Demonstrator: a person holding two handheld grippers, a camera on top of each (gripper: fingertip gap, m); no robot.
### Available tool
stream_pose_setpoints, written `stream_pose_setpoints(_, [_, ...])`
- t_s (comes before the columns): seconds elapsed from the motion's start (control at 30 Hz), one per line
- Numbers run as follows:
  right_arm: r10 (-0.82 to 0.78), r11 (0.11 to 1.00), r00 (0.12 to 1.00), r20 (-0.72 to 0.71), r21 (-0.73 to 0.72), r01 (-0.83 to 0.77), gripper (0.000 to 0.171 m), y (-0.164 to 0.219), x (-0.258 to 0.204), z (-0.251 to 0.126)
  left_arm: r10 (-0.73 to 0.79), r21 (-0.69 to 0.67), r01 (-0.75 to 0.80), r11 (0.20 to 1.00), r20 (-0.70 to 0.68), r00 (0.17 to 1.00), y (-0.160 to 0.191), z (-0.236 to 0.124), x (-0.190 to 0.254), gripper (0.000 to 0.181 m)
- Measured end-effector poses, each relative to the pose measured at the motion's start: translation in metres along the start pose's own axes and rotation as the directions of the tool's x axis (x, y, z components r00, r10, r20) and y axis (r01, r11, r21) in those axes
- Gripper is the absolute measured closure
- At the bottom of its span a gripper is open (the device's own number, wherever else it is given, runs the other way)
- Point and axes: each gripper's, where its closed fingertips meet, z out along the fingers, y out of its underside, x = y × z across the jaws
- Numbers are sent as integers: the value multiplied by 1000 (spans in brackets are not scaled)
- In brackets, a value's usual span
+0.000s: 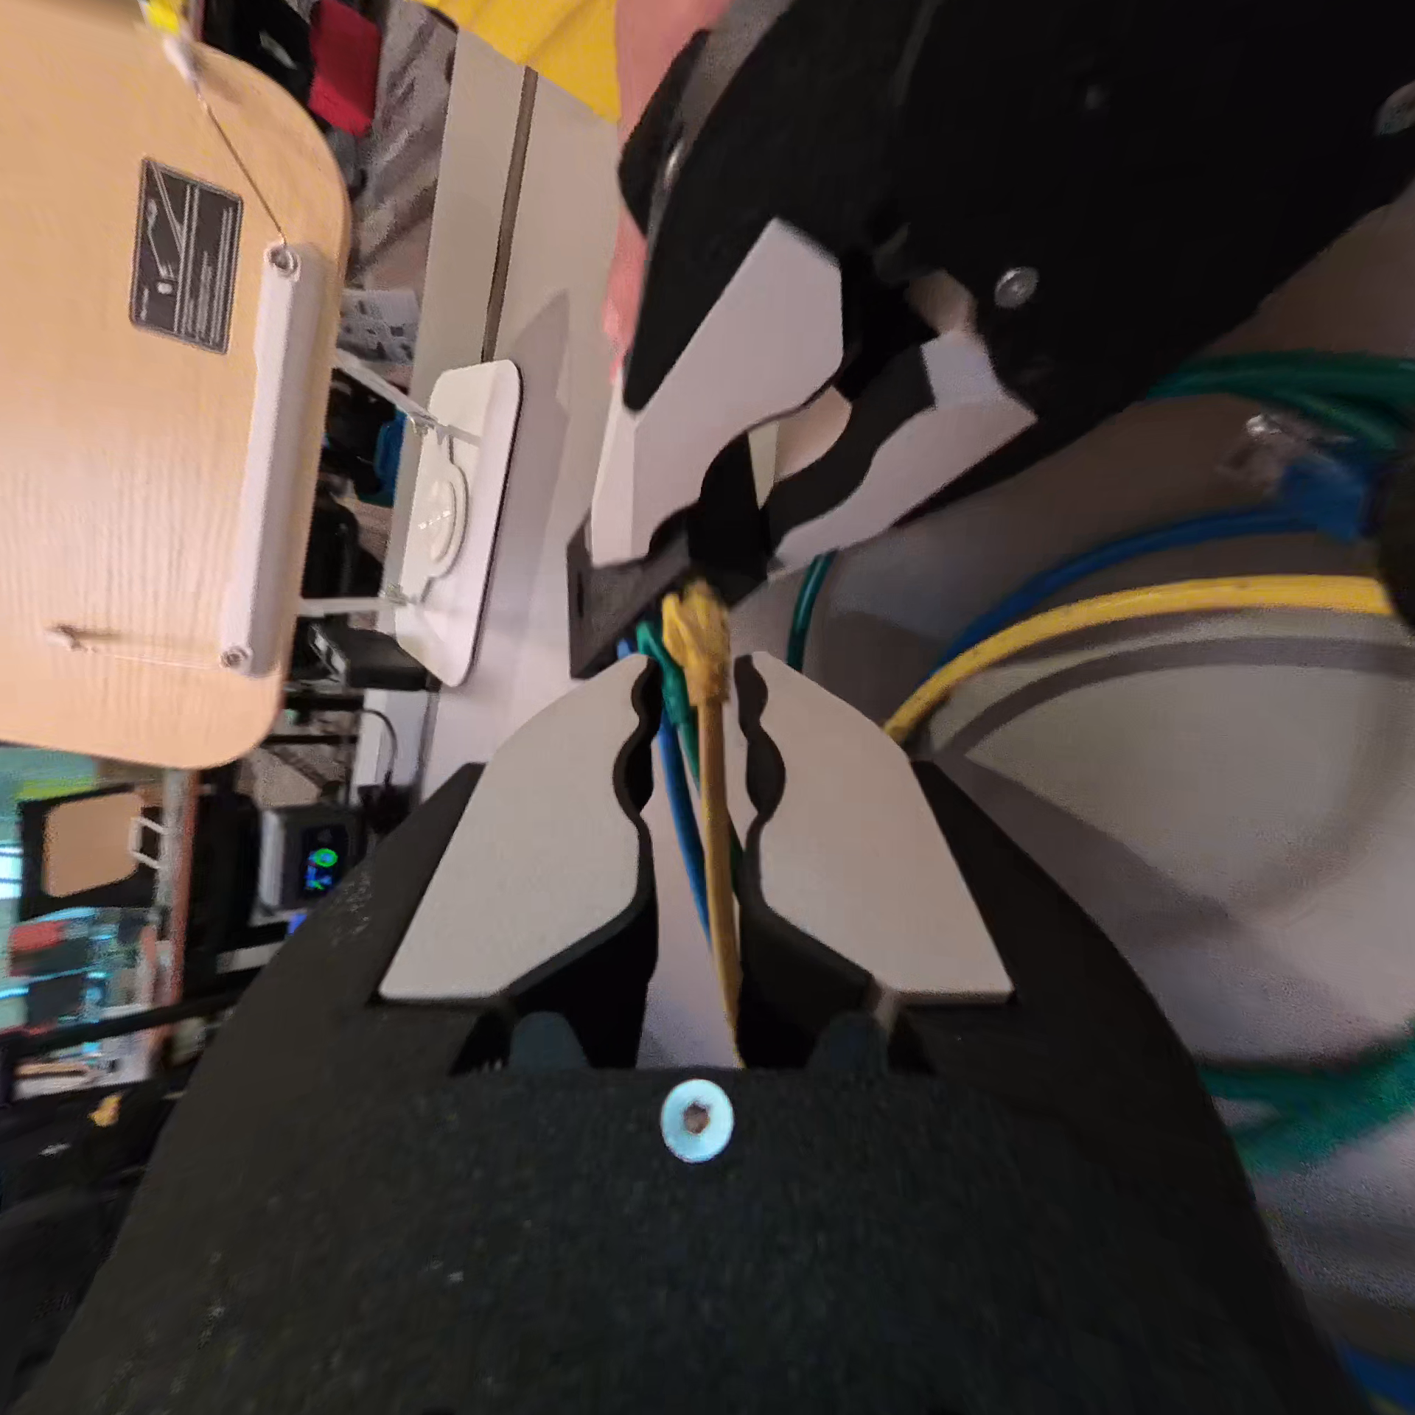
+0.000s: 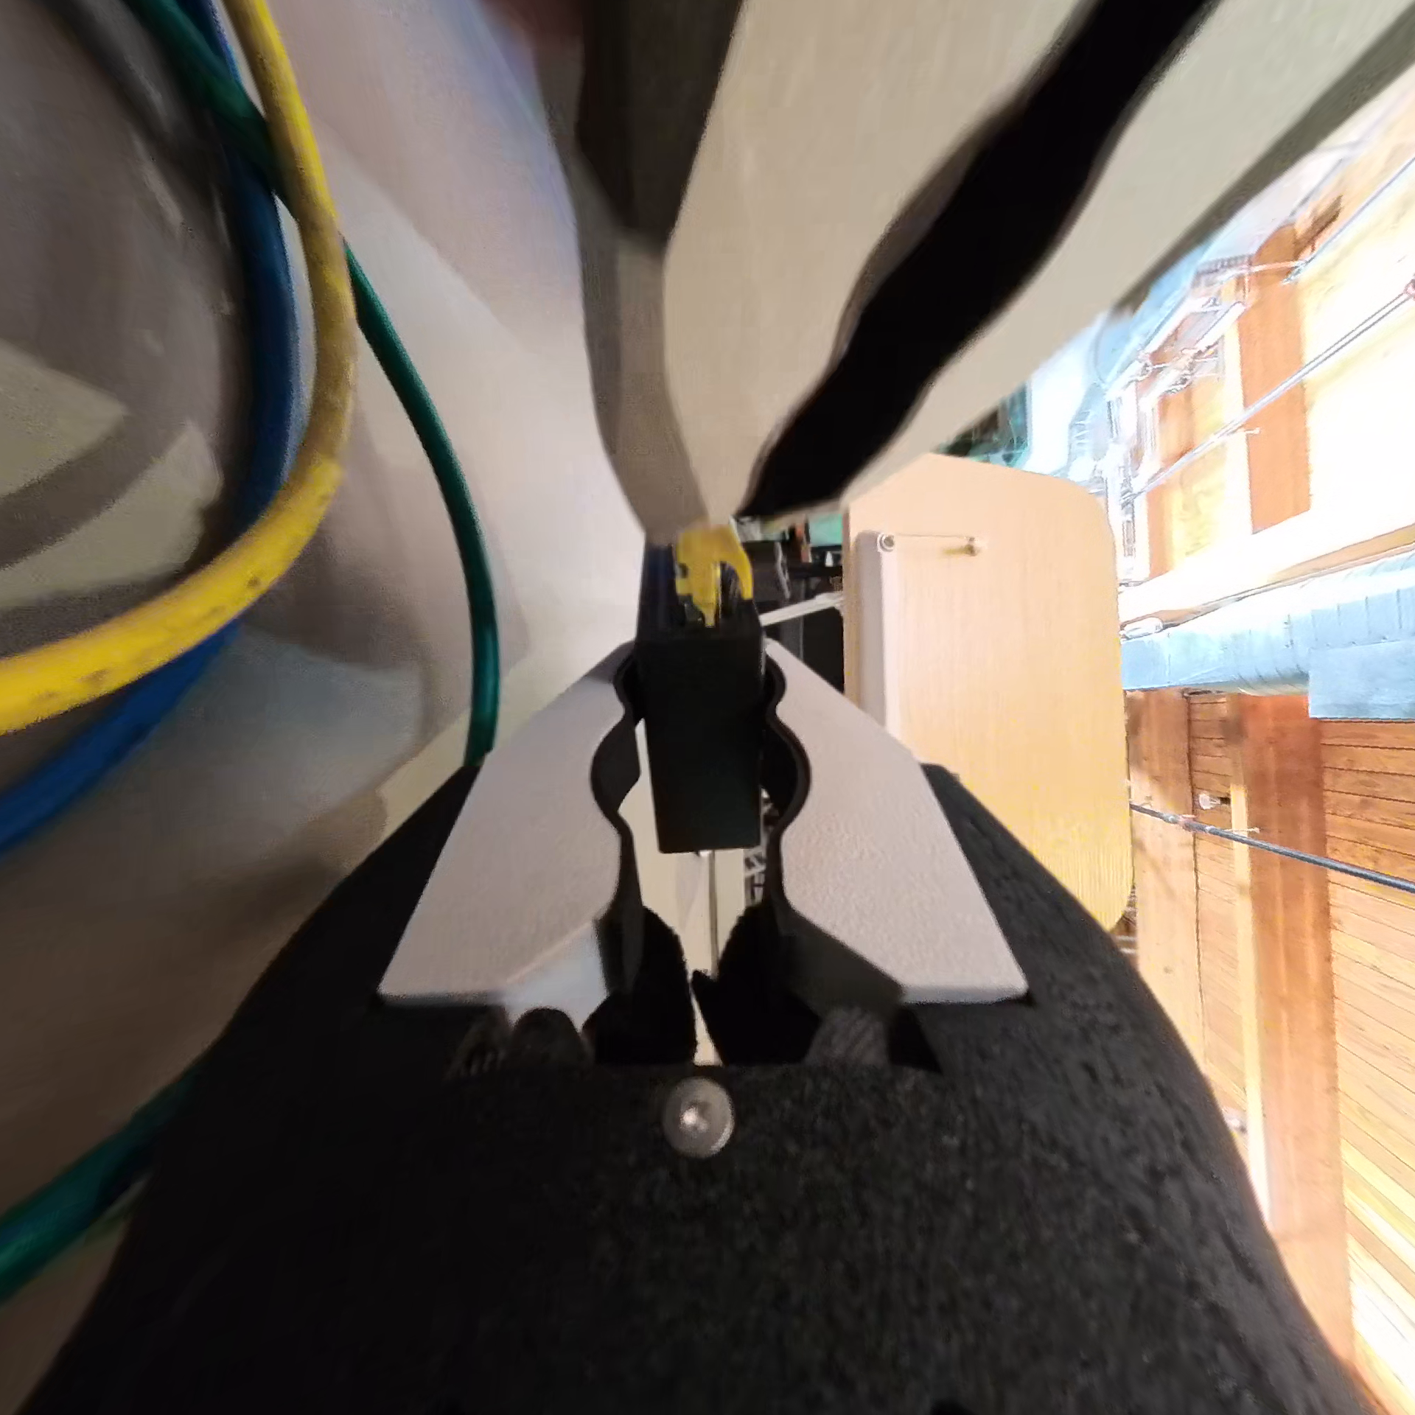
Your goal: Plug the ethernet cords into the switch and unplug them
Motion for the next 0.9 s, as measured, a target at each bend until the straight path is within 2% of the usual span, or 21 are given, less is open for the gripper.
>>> stream_pose_setpoints(0.07, [-3, 1000, 1000, -25, 7, 3, 144, 4, 4, 0, -104, 7, 104, 995, -39, 994, 4, -12, 2, 161])
stream_pose_setpoints(0.17, [-13, 999, 997, -71, 36, 15, 144, 1, 12, -2, -305, 57, 315, 947, -132, 943, 0, -24, 5, 165])
stream_pose_setpoints(0.23, [-32, 997, 994, -102, 66, 38, 144, -6, 16, -6, -365, 77, 380, 922, -162, 917, -1, -26, 4, 167])
stream_pose_setpoints(0.5, [-69, 992, 988, -141, 96, 83, 144, -15, 15, -11, -337, 54, 345, 937, -128, 933, 0, -20, 5, 171])
stream_pose_setpoints(0.6, [-73, 992, 990, -117, 92, 84, 144, -15, 10, -9, -362, 27, 368, 929, -132, 923, 5, -16, 7, 172])
stream_pose_setpoints(0.77, [-17, 995, 998, -59, 100, 23, 144, -14, 4, -6, -489, -13, 497, 868, -196, 850, 6, -16, 9, 172])
stream_pose_setpoints(0.9, [3, 995, 1000, -8, 103, -2, 144, -17, -6, -2, -484, -33, 486, 873, -176, 857, 11, -17, 14, 173])
